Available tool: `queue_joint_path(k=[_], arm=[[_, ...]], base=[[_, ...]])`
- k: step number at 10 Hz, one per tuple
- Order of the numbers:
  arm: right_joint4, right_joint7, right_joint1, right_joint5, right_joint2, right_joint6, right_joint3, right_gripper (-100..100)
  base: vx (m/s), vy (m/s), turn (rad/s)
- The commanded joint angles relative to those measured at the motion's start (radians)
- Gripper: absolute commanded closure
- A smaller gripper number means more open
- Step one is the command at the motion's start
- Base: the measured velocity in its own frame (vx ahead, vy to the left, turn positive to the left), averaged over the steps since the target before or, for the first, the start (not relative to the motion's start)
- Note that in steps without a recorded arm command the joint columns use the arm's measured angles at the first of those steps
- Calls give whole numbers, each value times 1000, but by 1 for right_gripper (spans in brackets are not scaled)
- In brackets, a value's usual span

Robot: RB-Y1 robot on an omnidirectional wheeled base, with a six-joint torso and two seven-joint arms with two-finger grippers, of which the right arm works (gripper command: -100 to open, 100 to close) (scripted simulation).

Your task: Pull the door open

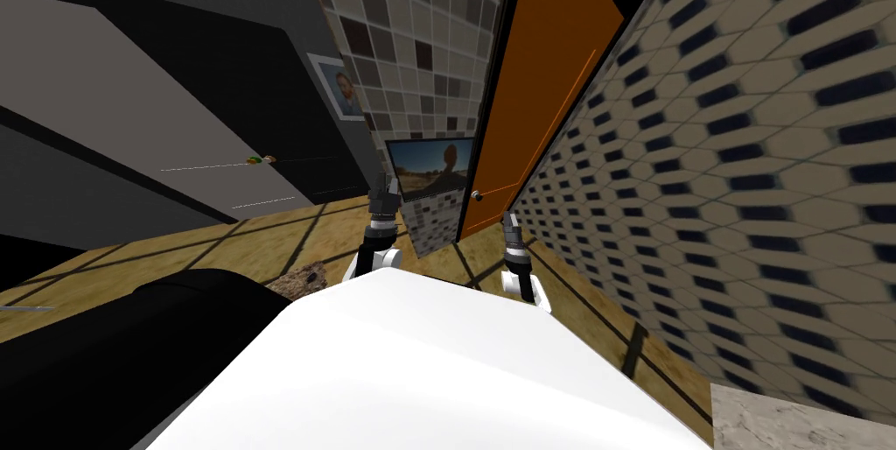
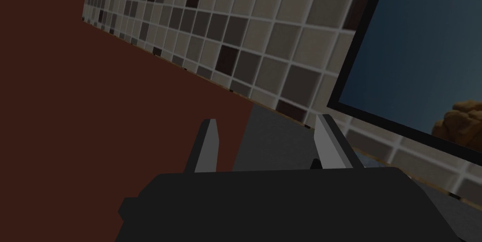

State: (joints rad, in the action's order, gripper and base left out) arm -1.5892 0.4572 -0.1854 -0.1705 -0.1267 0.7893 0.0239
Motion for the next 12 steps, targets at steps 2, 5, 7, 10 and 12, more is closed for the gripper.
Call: queue_joint_path(k=[2,5,7,10,12], arm=[[82,53,27,-20,-11,21,2,-100],[162,101,55,-39,-21,40,3,-100],[215,126,69,-49,-26,50,3,-100],[301,175,96,-67,-36,69,4,-100],[341,198,110,-76,-41,78,5,-100]], base=[[43,-47,71],[56,-67,60],[56,-44,49],[68,-67,73],[37,-42,42]])
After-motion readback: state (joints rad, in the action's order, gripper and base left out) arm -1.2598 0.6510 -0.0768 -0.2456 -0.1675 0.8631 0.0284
